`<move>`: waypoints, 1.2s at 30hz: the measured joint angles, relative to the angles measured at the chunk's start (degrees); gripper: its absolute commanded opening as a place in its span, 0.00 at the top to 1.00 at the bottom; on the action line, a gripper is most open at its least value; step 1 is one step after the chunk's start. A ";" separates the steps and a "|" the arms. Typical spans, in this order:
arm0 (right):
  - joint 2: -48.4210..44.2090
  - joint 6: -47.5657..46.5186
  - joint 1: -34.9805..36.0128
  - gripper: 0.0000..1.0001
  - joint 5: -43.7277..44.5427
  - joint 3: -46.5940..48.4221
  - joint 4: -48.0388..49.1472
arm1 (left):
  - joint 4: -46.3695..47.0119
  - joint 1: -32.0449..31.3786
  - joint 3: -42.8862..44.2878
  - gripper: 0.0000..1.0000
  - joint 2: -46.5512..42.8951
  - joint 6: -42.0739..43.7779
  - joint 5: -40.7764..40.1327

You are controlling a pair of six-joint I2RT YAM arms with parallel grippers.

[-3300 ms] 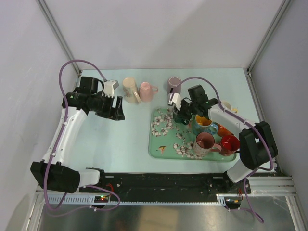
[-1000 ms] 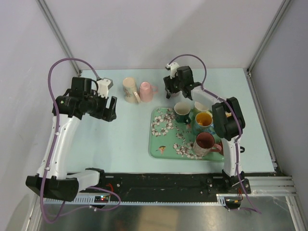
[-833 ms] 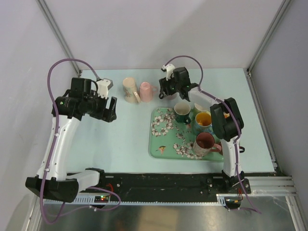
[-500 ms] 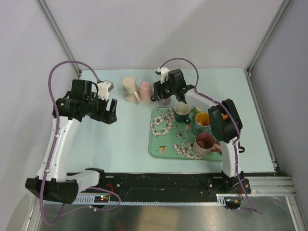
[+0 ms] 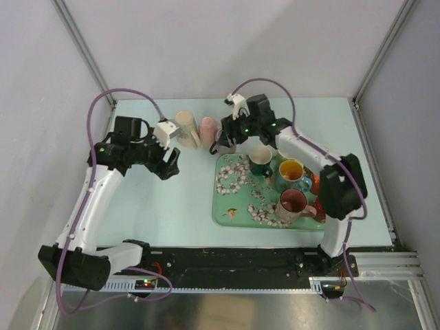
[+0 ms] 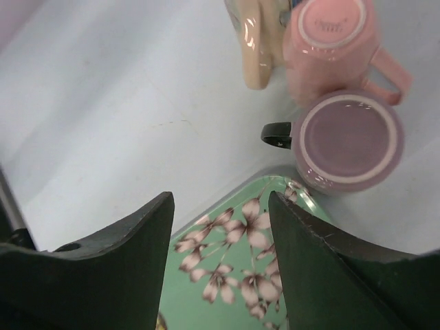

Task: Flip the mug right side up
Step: Move the cup to the center of the board, then turn over the cup at the center of the board.

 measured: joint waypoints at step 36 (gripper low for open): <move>-42.40 -14.34 -13.79 0.34 3.08 -12.13 -24.87 | 43.43 -13.84 7.89 0.41 45.88 -5.38 -12.17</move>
